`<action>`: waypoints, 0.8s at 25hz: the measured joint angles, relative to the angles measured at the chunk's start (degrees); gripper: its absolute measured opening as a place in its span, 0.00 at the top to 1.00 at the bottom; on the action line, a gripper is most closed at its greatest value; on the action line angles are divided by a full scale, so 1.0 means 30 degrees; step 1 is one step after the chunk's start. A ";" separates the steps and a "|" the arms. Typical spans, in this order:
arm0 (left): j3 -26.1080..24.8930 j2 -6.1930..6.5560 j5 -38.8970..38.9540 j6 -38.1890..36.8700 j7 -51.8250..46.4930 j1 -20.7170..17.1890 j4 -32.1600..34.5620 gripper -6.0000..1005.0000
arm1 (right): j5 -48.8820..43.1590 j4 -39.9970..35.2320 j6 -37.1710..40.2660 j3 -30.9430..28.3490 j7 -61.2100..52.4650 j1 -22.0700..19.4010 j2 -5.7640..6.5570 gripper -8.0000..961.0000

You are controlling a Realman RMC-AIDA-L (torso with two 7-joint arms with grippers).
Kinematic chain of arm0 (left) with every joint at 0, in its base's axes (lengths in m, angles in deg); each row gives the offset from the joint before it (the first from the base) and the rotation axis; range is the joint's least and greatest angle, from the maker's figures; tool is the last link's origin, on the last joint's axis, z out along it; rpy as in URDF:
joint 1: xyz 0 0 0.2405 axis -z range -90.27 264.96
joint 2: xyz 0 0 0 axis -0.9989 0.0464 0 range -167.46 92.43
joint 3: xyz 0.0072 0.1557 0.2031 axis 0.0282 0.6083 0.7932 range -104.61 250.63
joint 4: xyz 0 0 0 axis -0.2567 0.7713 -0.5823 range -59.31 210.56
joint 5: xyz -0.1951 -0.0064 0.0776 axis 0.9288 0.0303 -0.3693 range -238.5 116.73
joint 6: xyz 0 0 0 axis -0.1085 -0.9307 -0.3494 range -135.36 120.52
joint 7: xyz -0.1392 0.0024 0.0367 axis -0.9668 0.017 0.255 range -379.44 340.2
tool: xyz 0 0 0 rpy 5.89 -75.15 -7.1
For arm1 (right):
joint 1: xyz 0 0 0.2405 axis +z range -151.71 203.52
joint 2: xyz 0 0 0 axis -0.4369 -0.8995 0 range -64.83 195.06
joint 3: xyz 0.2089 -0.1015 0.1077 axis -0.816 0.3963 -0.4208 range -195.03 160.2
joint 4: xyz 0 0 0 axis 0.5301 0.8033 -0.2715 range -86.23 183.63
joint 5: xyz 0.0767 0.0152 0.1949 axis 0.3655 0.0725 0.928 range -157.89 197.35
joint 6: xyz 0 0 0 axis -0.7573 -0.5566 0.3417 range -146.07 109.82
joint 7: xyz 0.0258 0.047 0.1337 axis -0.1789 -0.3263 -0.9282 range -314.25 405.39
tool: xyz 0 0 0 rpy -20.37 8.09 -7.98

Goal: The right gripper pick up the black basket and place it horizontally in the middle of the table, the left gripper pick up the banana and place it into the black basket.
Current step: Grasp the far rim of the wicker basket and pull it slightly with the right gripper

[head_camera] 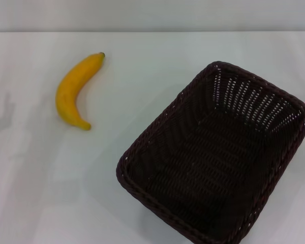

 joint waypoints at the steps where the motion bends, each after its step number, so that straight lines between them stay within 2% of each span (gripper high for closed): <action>1: 0.0000 0.0000 0.0002 -0.0001 -0.0059 -0.0054 -0.0002 0.30 | -0.0770 -0.1952 0.1161 0.0916 -0.2138 -0.0208 0.0028 0.12; 5: 0.0000 -0.0001 0.0001 -0.0001 -0.0126 -0.0181 -0.0002 0.30 | -0.4286 -0.6889 0.2924 0.1966 -0.7555 -0.0481 0.0045 0.12; 12: -0.0001 0.0005 0.0001 -0.0002 -0.0289 -0.0304 -0.0003 0.30 | -1.2850 -1.4292 0.2250 0.2256 -1.6874 0.0624 0.0176 0.12; 16: 0.0000 0.0027 0.0001 -0.0007 -0.0570 -0.0366 0.0004 0.30 | -1.7399 -1.7169 0.0441 0.2299 -2.1634 0.2318 0.0708 0.12; 20: -0.0001 0.0030 0.0002 -0.0016 -0.0617 -0.0422 0.0003 0.30 | -2.0820 -1.8107 -0.2328 0.2424 -2.5003 0.4536 0.1410 0.13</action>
